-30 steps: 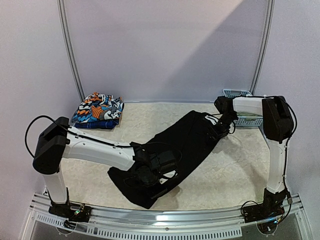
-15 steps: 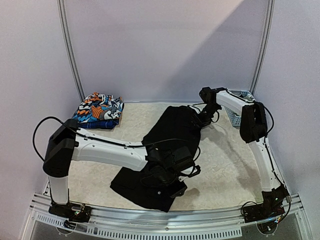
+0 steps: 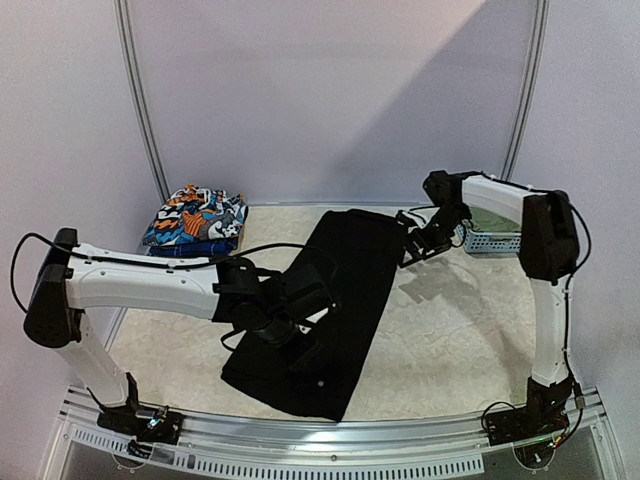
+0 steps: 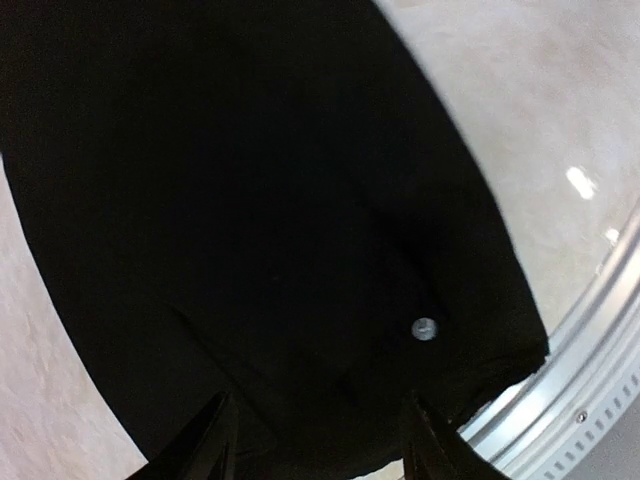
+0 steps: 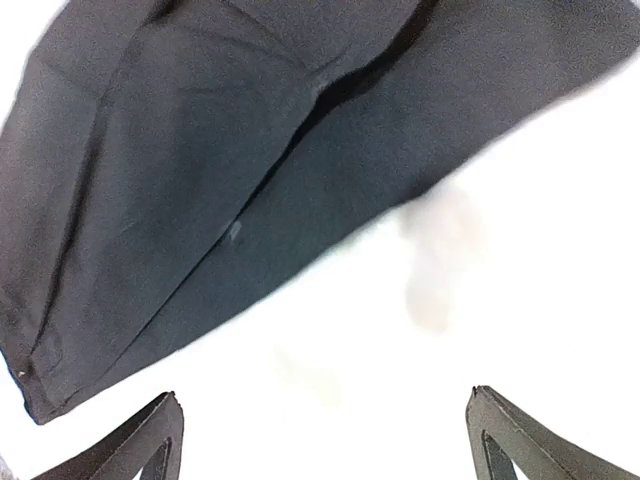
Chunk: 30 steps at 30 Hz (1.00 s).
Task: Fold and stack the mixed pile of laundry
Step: Rotate the rectangle-folded shirt at the center of the board.
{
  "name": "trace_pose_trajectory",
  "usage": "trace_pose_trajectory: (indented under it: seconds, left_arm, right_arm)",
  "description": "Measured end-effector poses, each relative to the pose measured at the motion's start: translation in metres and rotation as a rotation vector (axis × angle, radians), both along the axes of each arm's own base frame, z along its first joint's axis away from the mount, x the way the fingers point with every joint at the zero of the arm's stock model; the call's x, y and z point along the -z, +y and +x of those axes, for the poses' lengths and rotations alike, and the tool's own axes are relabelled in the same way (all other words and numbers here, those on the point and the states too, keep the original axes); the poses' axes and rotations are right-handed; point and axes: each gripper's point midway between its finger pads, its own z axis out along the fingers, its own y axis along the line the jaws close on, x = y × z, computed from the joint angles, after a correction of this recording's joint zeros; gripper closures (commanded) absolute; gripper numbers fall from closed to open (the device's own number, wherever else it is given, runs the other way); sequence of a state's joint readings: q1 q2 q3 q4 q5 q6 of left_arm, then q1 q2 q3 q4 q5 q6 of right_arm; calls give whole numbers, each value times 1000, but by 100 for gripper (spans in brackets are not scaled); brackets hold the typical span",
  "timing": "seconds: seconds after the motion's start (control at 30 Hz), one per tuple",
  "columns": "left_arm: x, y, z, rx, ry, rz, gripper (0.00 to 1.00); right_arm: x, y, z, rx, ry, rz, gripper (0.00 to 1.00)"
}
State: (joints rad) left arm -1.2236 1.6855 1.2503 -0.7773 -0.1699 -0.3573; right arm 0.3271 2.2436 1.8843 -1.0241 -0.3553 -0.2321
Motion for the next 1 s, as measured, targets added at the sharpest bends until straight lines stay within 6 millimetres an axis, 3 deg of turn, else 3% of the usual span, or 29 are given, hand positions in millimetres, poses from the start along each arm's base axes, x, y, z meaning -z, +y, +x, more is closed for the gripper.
trace_pose_trajectory:
  seconds: [0.2, 0.3, 0.5, 0.63, 0.77, 1.0]
  left_arm:
    - [51, 72, 33, -393, 143, -30, 44]
    - [61, 95, 31, -538, 201, -112, 44]
    - [53, 71, 29, -606, 278, -314, 44]
    - [55, 62, 26, -631, 325, -380, 46]
    - [56, 54, 28, -651, 350, -415, 50]
    - [71, 55, 22, -701, 407, -376, 53]
  right_arm:
    - [-71, -24, -36, 18, -164, 50, 1]
    - [-86, -28, -59, 4, -260, 75, 1]
    - [-82, -31, -100, -25, -367, 143, 1]
    - [-86, -12, -100, -61, -352, 250, 1]
    - [-72, 10, -99, -106, -258, 324, 2]
    - [-60, 44, -122, -206, -167, 369, 5]
